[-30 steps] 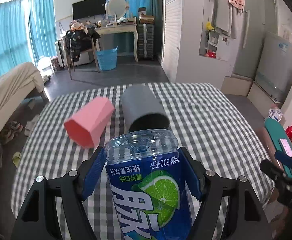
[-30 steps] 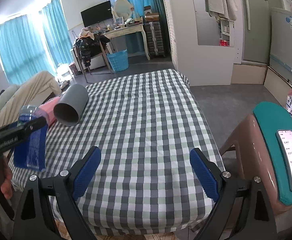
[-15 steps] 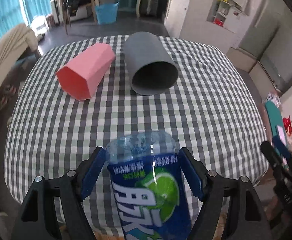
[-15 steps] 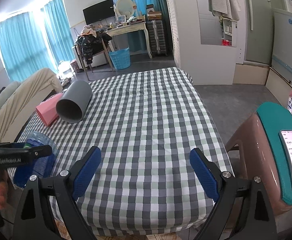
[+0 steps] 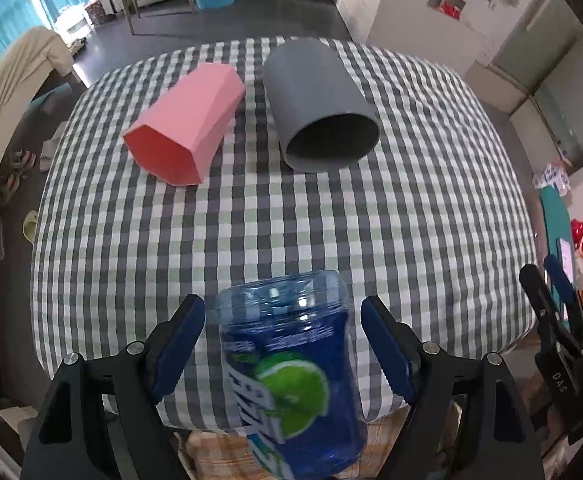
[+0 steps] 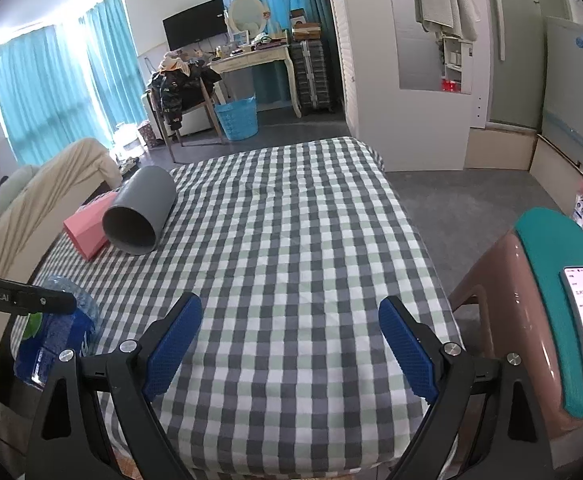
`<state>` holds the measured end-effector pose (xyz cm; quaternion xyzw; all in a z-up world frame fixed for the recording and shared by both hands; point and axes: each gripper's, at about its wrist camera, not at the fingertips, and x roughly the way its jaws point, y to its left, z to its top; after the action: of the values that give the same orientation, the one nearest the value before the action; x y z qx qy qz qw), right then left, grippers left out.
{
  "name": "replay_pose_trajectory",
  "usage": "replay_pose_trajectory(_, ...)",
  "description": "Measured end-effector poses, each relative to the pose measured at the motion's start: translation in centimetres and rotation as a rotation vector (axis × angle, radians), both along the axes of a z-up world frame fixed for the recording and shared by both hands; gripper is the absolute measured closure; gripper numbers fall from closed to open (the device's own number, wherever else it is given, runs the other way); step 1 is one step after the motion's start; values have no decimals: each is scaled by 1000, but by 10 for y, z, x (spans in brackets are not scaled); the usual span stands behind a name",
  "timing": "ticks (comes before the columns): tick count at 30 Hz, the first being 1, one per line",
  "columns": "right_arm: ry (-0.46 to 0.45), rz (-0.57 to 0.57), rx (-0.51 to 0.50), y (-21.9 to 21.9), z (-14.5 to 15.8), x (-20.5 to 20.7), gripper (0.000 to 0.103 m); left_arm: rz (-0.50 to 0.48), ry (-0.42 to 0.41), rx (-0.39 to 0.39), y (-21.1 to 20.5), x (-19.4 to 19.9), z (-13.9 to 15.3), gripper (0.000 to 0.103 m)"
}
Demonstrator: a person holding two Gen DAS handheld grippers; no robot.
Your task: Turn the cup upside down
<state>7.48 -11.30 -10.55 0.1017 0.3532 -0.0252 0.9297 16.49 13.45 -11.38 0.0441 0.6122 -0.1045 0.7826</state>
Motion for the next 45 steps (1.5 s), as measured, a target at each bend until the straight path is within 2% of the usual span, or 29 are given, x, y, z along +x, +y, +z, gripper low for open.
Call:
replay_pose_trajectory(3,4,9,3,1,-2,2,13,-19,46,6,-6,7,-10,20)
replay_pose_trajectory(5,7,13,6,1,-4,2,13,-13,86,-28,-4,12,-15,22)
replay_pose_trajectory(6,8,14,7,1,-4,2,13,-8,98,-43,-3,15,-15,29)
replay_pose_trajectory(8,10,10,8,0,-5,2,13,-2,103,-62,0,17,-14,29)
replay_pose_trajectory(14,16,-2,17,-4,-7,2,13,8,-21,-79,0,16,13,29)
replay_pose_trajectory(18,16,3,13,-2,-7,2,13,28,-230,-102,-2,9,46,29)
replay_pose_trajectory(19,15,3,14,-1,-6,1,13,28,-260,-105,-3,7,49,29)
replay_pose_trajectory(24,12,11,-1,5,-5,0,13,62,-323,-142,4,-4,52,29)
replay_pose_trajectory(28,12,8,-10,6,-5,-1,13,75,-437,-133,11,-25,53,29)
replay_pose_trajectory(31,12,7,-13,6,-5,-1,13,77,-488,-126,12,-40,44,29)
replay_pose_trajectory(33,13,8,-17,7,-5,-2,13,72,-557,-126,14,-55,40,28)
replay_pose_trajectory(36,13,15,-27,11,-3,-4,13,54,-599,-106,12,-75,40,28)
replay_pose_trajectory(42,7,32,-31,20,-1,-9,13,27,-628,-82,10,-98,37,27)
replay_pose_trajectory(45,6,42,-32,24,1,-12,13,41,-643,-47,10,-102,35,20)
